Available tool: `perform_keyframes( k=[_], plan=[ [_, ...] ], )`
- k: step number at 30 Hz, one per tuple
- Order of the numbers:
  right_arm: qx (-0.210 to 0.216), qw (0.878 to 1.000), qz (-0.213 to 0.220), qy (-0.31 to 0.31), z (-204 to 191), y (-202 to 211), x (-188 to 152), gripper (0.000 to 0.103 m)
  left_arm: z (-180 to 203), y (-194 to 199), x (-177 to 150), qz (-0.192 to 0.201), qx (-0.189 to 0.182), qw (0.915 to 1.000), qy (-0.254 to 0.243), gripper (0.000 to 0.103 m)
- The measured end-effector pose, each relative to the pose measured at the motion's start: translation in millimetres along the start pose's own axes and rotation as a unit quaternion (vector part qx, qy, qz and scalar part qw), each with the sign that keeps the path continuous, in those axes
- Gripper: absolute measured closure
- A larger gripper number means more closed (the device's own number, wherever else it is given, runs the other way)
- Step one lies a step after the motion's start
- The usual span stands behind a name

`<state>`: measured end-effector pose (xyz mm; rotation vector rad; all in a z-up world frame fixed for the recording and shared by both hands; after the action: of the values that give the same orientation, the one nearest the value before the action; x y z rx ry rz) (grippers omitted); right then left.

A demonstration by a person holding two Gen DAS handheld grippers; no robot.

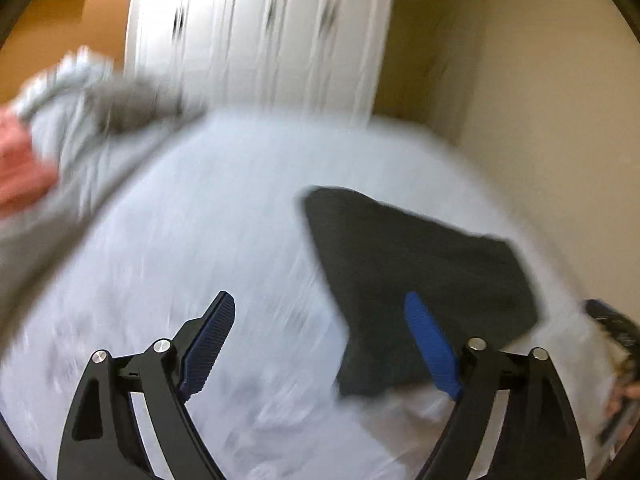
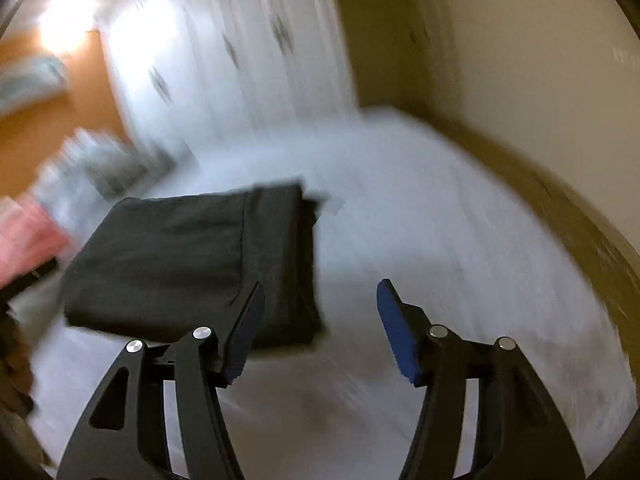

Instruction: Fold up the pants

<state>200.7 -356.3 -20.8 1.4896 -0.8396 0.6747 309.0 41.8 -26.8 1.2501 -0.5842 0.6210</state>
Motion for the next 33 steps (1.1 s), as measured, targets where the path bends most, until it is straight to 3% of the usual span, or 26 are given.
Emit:
perform_keyframes(
  k=[1, 4, 5, 9, 13, 15, 16, 17, 18, 19, 20, 21, 26, 28, 29, 30, 31, 33],
  plan=[
    [-0.004, 1.0, -0.029, -0.002, 11, -16, -25, 0.046, -14, -19, -13, -0.023, 0.005, 0.9996, 0.014, 0.025],
    [0.005, 0.998, -0.07, -0.007, 24, -39, -56, 0.046, -46, -47, -39, -0.056, 0.002, 0.9965, 0.061, 0.025],
    [0.012, 0.997, -0.075, -0.009, 22, -41, -53, 0.045, -48, -49, -42, -0.062, -0.003, 0.9955, 0.072, 0.025],
    [0.058, 0.995, -0.07, -0.042, 2, -66, -23, 0.025, -35, -79, -36, -0.089, -0.052, 0.9883, 0.113, 0.018],
    [0.097, 0.986, -0.09, -0.101, -13, -115, -16, 0.019, -5, -106, -44, -0.135, -0.083, 0.9779, 0.137, 0.017],
    [0.103, 0.98, -0.122, -0.121, -21, -137, -22, 0.017, 6, -124, -59, -0.166, -0.096, 0.9691, 0.156, 0.017],
    [0.105, 0.977, -0.139, -0.125, -29, -149, -30, 0.019, 8, -131, -63, -0.167, -0.094, 0.968, 0.162, 0.02],
    [0.106, 0.976, -0.151, -0.118, -35, -157, -36, 0.043, 9, -131, -61, -0.152, -0.089, 0.9721, 0.155, 0.022],
    [0.109, 0.975, -0.161, -0.106, -42, -164, -41, 0.05, 12, -131, -59, -0.145, -0.085, 0.9751, 0.145, 0.05],
    [0.102, 0.977, -0.157, -0.098, -44, -164, -42, 0.058, 18, -132, -58, -0.151, -0.091, 0.9759, 0.128, 0.065],
    [0.113, 0.979, -0.147, -0.083, -51, -159, -37, 0.07, 20, -130, -56, -0.154, -0.088, 0.9762, 0.125, 0.072],
    [0.115, 0.98, -0.143, -0.076, -55, -152, -32, 0.073, 21, -122, -50, -0.145, -0.087, 0.9779, 0.123, 0.087],
    [0.156, 0.979, -0.115, -0.062, -65, -96, -12, 0.074, 25, -68, -35, -0.132, -0.114, 0.9803, 0.093, 0.089],
    [0.146, 0.979, -0.131, -0.046, -64, -93, -31, 0.07, 22, -67, -53, -0.152, -0.09, 0.9812, 0.078, 0.089],
    [0.13, 0.978, -0.159, -0.046, -58, -102, -54, 0.067, 19, -76, -70, -0.166, -0.053, 0.9827, 0.061, 0.089],
    [0.112, 0.975, -0.184, -0.045, -55, -111, -72, 0.057, 15, -78, -78, -0.17, -0.028, 0.9839, 0.048, 0.088],
    [0.112, 0.978, -0.168, -0.058, -50, -111, -78, 0.055, 15, -78, -86, -0.16, -0.021, 0.9863, 0.037, 0.084],
    [0.1, 0.98, -0.157, -0.068, -49, -96, -70, 0.063, 17, -63, -83, -0.127, -0.014, 0.9914, 0.028, 0.082]
  ],
)
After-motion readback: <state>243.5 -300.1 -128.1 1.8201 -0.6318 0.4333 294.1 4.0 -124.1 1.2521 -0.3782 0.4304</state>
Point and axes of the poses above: each gripper's, at about its wrist camera, not at the fingertips, and y roughly against the way its jaws point, z to its right, x to its top, the point moved 7 cm from there along -y, roughly the way its jaws point, and after that the axes turned 7 degrees about y, right-handed, at the moved point
